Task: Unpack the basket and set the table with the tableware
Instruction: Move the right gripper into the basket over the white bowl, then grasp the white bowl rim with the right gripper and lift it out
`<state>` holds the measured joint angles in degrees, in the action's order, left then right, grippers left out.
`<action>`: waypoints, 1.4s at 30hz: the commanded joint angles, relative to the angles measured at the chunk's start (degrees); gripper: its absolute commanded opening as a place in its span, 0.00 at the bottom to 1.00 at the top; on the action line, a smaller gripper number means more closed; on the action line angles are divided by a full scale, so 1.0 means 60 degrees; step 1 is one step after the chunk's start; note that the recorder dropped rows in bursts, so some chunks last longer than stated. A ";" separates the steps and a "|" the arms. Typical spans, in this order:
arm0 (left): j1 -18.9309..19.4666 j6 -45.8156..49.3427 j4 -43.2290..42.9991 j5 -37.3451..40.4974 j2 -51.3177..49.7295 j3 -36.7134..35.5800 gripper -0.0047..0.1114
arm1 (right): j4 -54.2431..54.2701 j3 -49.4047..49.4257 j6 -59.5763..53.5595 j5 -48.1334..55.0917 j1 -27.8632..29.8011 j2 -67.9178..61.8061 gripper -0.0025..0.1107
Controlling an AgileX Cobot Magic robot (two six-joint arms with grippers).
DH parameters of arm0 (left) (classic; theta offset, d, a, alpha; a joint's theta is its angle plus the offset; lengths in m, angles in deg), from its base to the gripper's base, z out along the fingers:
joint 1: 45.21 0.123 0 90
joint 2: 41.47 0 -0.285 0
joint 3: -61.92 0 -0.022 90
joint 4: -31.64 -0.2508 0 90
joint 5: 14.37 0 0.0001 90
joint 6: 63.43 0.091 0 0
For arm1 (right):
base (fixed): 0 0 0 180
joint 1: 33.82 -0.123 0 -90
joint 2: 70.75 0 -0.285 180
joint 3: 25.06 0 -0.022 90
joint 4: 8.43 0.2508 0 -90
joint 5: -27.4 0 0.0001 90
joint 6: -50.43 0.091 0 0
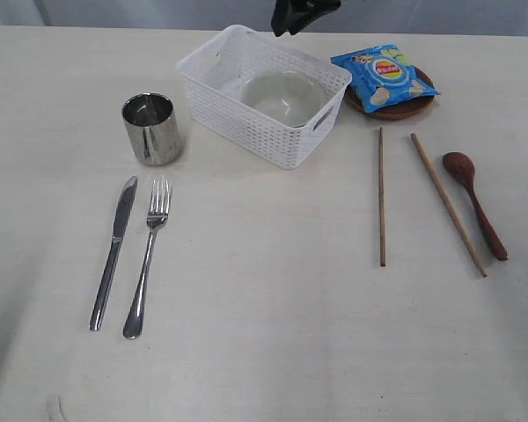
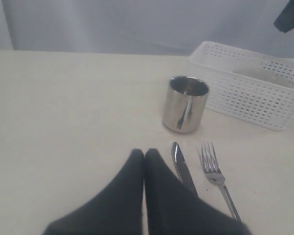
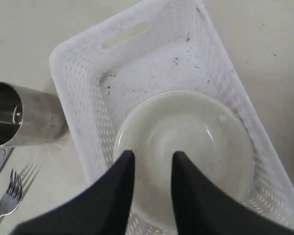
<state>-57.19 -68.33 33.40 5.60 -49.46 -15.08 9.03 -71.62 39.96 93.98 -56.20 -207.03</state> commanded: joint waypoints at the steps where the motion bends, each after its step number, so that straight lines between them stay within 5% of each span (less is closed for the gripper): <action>1: -0.0043 0.0028 -0.0008 -0.0020 0.0034 -0.0035 0.04 | -0.0741 -0.1082 0.1190 0.0564 -0.0205 -0.0777 0.36; 15: -0.0043 0.0028 -0.0008 -0.0020 0.0034 -0.0035 0.04 | -0.2370 -0.1153 0.2718 0.0564 -0.0317 -0.1558 0.36; 42: -0.0043 0.0028 -0.0008 -0.0020 0.0034 -0.0035 0.04 | -0.3224 -0.1001 0.2772 0.0564 -0.0317 -0.2182 0.36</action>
<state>-57.19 -68.33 33.40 5.60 -49.46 -15.08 -8.43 -77.74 56.39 97.43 -58.19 -220.09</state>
